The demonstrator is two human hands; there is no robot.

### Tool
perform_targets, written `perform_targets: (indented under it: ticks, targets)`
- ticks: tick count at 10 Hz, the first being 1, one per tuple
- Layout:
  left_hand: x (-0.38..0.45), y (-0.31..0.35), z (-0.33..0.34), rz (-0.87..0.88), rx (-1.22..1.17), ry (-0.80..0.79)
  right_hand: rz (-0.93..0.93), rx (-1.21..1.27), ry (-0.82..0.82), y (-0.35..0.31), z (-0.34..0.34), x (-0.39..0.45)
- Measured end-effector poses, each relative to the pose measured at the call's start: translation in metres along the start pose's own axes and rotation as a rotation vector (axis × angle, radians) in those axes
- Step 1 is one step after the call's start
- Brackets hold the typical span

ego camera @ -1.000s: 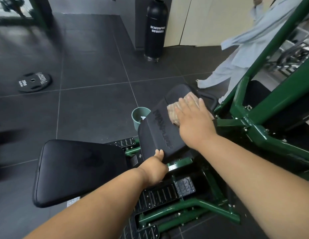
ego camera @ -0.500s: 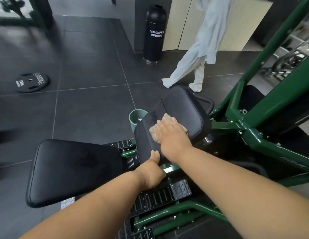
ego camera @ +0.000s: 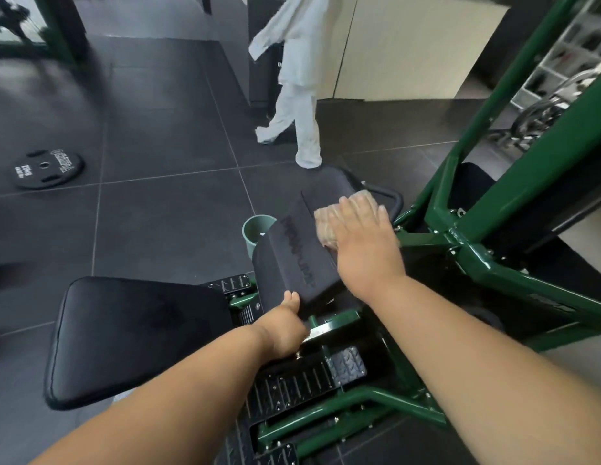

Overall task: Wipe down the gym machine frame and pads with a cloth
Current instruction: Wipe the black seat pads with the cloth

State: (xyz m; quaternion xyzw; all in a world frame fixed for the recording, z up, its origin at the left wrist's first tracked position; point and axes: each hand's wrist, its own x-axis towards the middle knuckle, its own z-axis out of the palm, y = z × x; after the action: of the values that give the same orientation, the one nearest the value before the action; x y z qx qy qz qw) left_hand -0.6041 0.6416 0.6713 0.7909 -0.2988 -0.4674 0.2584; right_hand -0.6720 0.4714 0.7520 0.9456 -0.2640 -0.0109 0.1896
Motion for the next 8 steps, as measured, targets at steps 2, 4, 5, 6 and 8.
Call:
perform_targets:
  ticks: [2, 4, 5, 6, 8]
  targets:
    - [-0.010, 0.017, -0.022, 0.043, 0.084, 0.117, 0.224, 0.474, 0.066, 0.029, 0.006, -0.064]
    - [-0.023, 0.078, -0.019, 0.279, 0.089, 0.408, 0.396, 0.884, 0.072, 0.065, 0.009, -0.086]
    - [-0.020, 0.102, -0.019, 0.328, 0.057, 0.456, 0.371, 1.169, 0.024, 0.068, 0.020, -0.076]
    - [-0.006, 0.126, -0.008, 0.315, 0.037, 0.517, 0.389, 1.354, 0.009, 0.083, 0.033, -0.067]
    - [0.010, 0.145, 0.018, 0.171, -0.106, 0.761, 0.205, 1.509, -0.072, 0.106, 0.046, -0.031]
